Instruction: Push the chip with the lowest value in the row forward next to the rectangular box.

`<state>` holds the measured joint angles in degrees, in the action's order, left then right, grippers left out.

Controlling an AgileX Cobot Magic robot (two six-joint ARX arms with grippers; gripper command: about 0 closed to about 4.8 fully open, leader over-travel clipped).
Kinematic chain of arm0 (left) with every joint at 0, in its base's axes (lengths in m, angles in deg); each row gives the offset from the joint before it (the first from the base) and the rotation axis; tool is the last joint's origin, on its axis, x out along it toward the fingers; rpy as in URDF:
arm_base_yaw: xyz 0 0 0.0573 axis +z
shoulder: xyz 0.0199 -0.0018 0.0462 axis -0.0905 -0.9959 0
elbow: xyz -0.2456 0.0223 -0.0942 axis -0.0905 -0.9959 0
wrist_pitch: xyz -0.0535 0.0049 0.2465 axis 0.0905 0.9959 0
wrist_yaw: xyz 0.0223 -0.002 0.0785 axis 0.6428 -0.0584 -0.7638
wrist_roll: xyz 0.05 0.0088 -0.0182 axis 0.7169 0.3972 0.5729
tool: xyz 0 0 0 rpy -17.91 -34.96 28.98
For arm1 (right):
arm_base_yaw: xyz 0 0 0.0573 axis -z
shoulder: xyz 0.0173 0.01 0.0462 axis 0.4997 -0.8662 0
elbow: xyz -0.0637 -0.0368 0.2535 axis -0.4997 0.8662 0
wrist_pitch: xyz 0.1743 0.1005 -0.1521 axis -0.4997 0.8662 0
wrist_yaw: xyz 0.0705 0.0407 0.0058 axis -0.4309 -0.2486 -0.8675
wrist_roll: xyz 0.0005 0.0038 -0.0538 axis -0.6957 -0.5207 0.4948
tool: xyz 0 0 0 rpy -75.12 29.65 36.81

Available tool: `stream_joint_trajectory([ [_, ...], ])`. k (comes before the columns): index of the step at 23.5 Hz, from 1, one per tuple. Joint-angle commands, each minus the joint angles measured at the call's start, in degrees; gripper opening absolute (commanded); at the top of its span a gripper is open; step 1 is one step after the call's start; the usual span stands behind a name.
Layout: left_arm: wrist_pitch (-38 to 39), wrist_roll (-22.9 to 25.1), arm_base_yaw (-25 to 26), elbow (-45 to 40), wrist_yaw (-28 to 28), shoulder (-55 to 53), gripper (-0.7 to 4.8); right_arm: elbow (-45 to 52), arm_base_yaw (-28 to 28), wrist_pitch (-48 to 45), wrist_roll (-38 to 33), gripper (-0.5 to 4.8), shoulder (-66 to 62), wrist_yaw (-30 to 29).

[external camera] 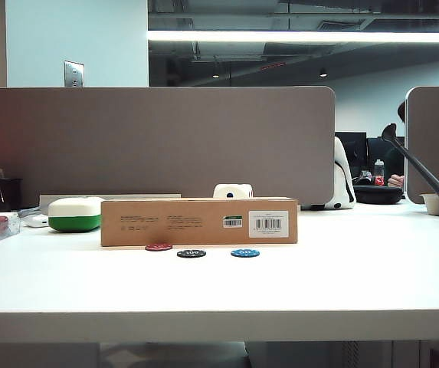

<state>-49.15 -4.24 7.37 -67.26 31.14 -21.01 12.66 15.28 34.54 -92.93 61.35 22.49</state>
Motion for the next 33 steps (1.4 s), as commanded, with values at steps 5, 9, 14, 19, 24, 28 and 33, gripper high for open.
stream_joint_trajectory([
  [5, -0.5, 0.2, 0.0, 0.0, 0.2, 0.0, -0.05, 7.7, 3.3, -14.8, 10.0, -0.05, 9.4, -5.1],
  [9, -0.5, 0.2, 0.0, 0.1, 0.2, 0.0, -0.05, 9.1, 6.0, -14.8, 10.0, -0.05, 12.6, -5.1],
  [14, -0.4, 0.2, 0.0, 0.0, 0.2, 0.0, -0.05, 10.2, 7.2, -12.9, 10.0, -0.05, 12.6, -7.5],
  [19, -0.4, 0.2, 0.0, 0.1, 0.2, 0.0, -0.05, 10.2, 9.0, -13.0, 9.9, -0.05, 12.6, -15.1],
  [24, -0.4, 0.2, 0.0, 0.1, 0.2, 0.0, -0.05, 10.2, 9.4, -12.9, 9.9, -0.05, 12.6, -16.7],
  [28, -0.4, 0.2, 0.0, 0.0, 0.2, 0.0, -0.05, 10.2, 10.4, -12.9, 9.9, -0.05, 12.6, -16.7],
  [33, -0.4, 0.2, 0.0, 0.0, 0.2, 0.0, -0.05, 10.2, 11.1, -12.9, 9.9, -0.05, 12.6, -16.7],
])
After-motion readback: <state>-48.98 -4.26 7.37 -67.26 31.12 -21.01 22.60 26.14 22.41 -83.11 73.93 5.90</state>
